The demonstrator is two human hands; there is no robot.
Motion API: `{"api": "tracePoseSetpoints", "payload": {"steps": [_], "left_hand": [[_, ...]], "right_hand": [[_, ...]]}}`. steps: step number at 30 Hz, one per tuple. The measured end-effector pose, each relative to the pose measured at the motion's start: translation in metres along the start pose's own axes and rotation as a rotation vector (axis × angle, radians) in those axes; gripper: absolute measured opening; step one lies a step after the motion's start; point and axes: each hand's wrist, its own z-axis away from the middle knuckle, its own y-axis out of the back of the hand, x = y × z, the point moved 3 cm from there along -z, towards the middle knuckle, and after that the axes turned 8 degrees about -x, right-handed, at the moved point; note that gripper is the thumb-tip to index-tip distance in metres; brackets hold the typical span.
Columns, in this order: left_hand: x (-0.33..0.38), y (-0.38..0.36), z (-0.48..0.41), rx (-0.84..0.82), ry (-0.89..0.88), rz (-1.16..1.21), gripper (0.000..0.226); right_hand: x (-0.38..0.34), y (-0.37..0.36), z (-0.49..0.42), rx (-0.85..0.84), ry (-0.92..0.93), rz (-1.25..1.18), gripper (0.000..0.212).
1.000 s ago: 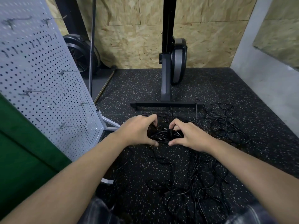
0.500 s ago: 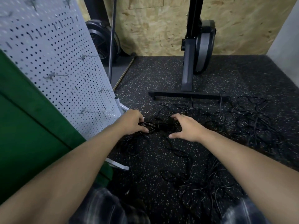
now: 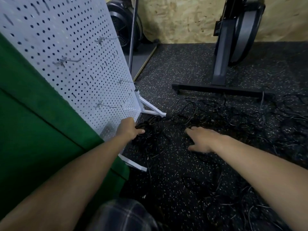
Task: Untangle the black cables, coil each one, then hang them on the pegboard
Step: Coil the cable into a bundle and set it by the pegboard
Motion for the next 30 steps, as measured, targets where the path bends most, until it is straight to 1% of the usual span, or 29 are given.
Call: {"api": "tracePoseSetpoints", "payload": {"steps": [4, 8, 10, 12, 13, 16, 18, 21, 24, 26, 28, 30], "left_hand": [[-0.009, -0.033, -0.023, 0.08, 0.038, 0.093, 0.042], [-0.018, -0.064, -0.053, 0.182, 0.013, 0.059, 0.037], [-0.026, -0.087, -0.068, 0.119, 0.013, -0.002, 0.036], [-0.038, -0.114, -0.078, 0.003, 0.037, -0.079, 0.043], [-0.044, -0.125, -0.08, -0.029, 0.046, -0.103, 0.045], [-0.054, -0.141, -0.08, -0.032, 0.048, -0.07, 0.034], [-0.054, -0.143, -0.078, -0.019, 0.008, -0.037, 0.038], [-0.047, -0.14, -0.063, 0.048, -0.112, -0.051, 0.042], [-0.038, -0.146, -0.043, 0.049, -0.239, -0.108, 0.029], [-0.035, -0.152, -0.031, 0.002, -0.269, -0.088, 0.019], [-0.036, -0.16, -0.02, -0.075, -0.264, -0.049, 0.013], [-0.04, -0.168, -0.009, -0.191, -0.204, -0.058, 0.019]], "right_hand": [[0.014, -0.026, -0.028, -0.047, -0.015, -0.009, 0.076], [0.028, -0.063, -0.049, -0.119, -0.037, -0.076, 0.068], [0.034, -0.084, -0.054, -0.169, -0.045, -0.092, 0.063], [0.041, -0.102, -0.057, -0.211, -0.057, -0.103, 0.061], [0.045, -0.11, -0.057, -0.223, -0.064, -0.111, 0.061], [0.054, -0.126, -0.055, -0.234, -0.089, -0.144, 0.057], [0.056, -0.131, -0.051, -0.233, -0.107, -0.169, 0.053], [0.055, -0.139, -0.044, -0.231, -0.121, -0.193, 0.05], [0.05, -0.149, -0.038, -0.238, -0.128, -0.22, 0.047], [0.045, -0.156, -0.033, -0.227, -0.127, -0.228, 0.045], [0.038, -0.162, -0.029, -0.211, -0.121, -0.235, 0.043], [0.03, -0.168, -0.024, -0.2, -0.117, -0.247, 0.042]]}}
